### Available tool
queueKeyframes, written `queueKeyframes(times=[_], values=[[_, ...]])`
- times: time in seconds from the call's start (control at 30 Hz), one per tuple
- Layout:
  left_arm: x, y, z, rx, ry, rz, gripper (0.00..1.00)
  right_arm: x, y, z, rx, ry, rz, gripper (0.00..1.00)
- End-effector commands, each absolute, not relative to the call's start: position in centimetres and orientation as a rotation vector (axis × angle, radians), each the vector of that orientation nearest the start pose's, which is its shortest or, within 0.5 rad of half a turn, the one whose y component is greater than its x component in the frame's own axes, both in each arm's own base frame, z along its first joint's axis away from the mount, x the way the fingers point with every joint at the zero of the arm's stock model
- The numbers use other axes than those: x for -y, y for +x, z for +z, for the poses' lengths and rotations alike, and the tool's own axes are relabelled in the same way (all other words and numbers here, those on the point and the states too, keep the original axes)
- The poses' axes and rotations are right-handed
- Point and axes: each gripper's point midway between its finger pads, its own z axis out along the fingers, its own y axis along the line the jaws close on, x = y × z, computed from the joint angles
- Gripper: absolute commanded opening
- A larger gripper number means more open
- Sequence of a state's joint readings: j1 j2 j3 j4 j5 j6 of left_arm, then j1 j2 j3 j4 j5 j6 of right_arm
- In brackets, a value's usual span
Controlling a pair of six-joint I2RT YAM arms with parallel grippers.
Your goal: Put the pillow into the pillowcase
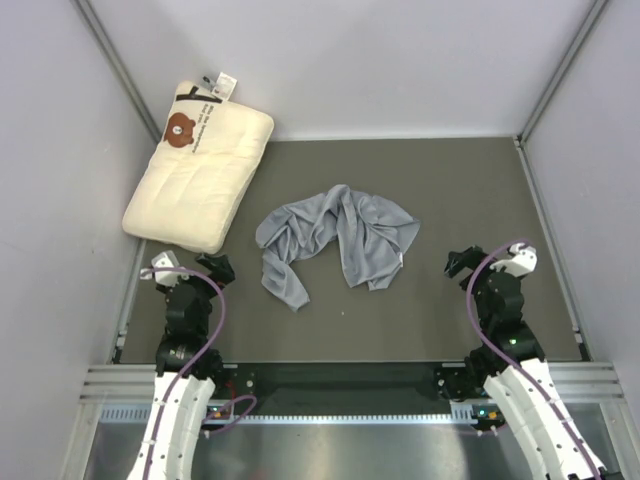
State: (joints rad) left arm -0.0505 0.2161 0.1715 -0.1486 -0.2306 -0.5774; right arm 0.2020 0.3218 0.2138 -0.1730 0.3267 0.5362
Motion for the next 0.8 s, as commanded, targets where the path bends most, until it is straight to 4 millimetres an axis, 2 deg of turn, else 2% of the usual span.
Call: queueKeyframes(times=[0.0,0.07,0.1,0.17,0.2,0.23,0.27,0.3,0.33,0.37,0.4,0.43,0.47,0.5,0.53,0.57,0.6,0.63,0.67,0.7,0.73,0.77], values=[[-0.9,24.8,13.5,-1.644,-0.685,-0.256,0.99,-2.2,25.5,14.1,-1.732,0.499,0.269,1.0],[-1.0,24.8,13.2,-1.662,-0.704,-0.253,0.99,-3.1,25.7,14.3,-1.749,0.445,0.299,1.0],[-1.0,24.9,13.2,-1.663,-0.703,-0.252,0.99,-4.1,25.9,13.9,-1.792,0.376,0.322,1.0],[-1.3,25.1,12.7,-1.682,-0.722,-0.225,0.99,-5.2,26.5,14.9,-1.824,0.341,0.348,1.0],[-1.3,25.1,12.7,-1.689,-0.726,-0.224,0.99,-6.0,26.8,13.9,-1.898,0.302,0.342,1.0],[-1.3,25.2,12.5,-1.696,-0.728,-0.221,0.99,-6.9,27.4,15.3,-1.893,0.271,0.359,1.0],[-1.3,25.3,12.2,-1.709,-0.731,-0.217,0.99,-8.8,27.6,14.2,-1.967,0.196,0.37,1.0],[-1.3,25.3,12.2,-1.712,-0.732,-0.218,0.99,-9.2,27.9,14.3,-1.988,0.182,0.332,1.0],[-1.2,25.4,12.3,-1.711,-0.728,-0.223,0.99,-10.3,28.7,16.1,-1.971,0.154,0.325,1.0],[-1.2,25.4,12.1,-1.717,-0.728,-0.222,0.99,-12.1,28.7,14.9,-2.036,0.079,0.302,1.0],[-1.2,25.4,12.1,-1.716,-0.729,-0.223,0.99,-13.0,29.6,16.4,-2.021,0.069,0.301,1.0],[-1.1,25.4,12.1,-1.717,-0.727,-0.224,0.99,-14.1,29.9,16.3,-2.04,0.043,0.316,1.0],[-1.1,25.3,12.1,-1.715,-0.728,-0.225,0.99,-15.3,30.2,14.4,-2.116,0.002,0.312,1.0],[-1.1,25.4,12.1,-1.714,-0.727,-0.227,0.99,-16.7,31.1,15.5,-2.116,-0.013,0.339,1.0],[-1.1,25.3,12.1,-1.711,-0.726,-0.226,0.99,-17.8,31.2,15.1,-2.14,-0.043,0.342,1.0],[-1.2,25.3,12.1,-1.71,-0.727,-0.225,0.99,-18.6,31.7,13.5,-2.193,-0.075,0.315,1.0],[-1.1,25.3,12.1,-1.709,-0.725,-0.227,0.99,-19.6,32.7,14.4,-2.18,-0.084,0.317,1.0],[-1.1,25.4,12.1,-1.711,-0.722,-0.228,0.99,-20.4,33.1,14.2,-2.193,-0.106,0.306,1.0],[-1.1,25.4,12.1,-1.711,-0.722,-0.228,0.99,-21.2,33.5,12.2,-2.25,-0.146,0.263,1.0],[-1.1,25.4,12.0,-1.714,-0.723,-0.227,0.99,-20.9,33.6,11.2,-2.303,-0.16,0.19,1.0],[-1.1,25.4,12.0,-1.713,-0.724,-0.226,0.99,-21.8,35.0,12.5,-2.285,-0.153,0.181,1.0],[-1.1,25.4,12.0,-1.716,-0.726,-0.226,0.99,-21.9,35.3,10.3,-2.346,-0.176,0.124,1.0]])
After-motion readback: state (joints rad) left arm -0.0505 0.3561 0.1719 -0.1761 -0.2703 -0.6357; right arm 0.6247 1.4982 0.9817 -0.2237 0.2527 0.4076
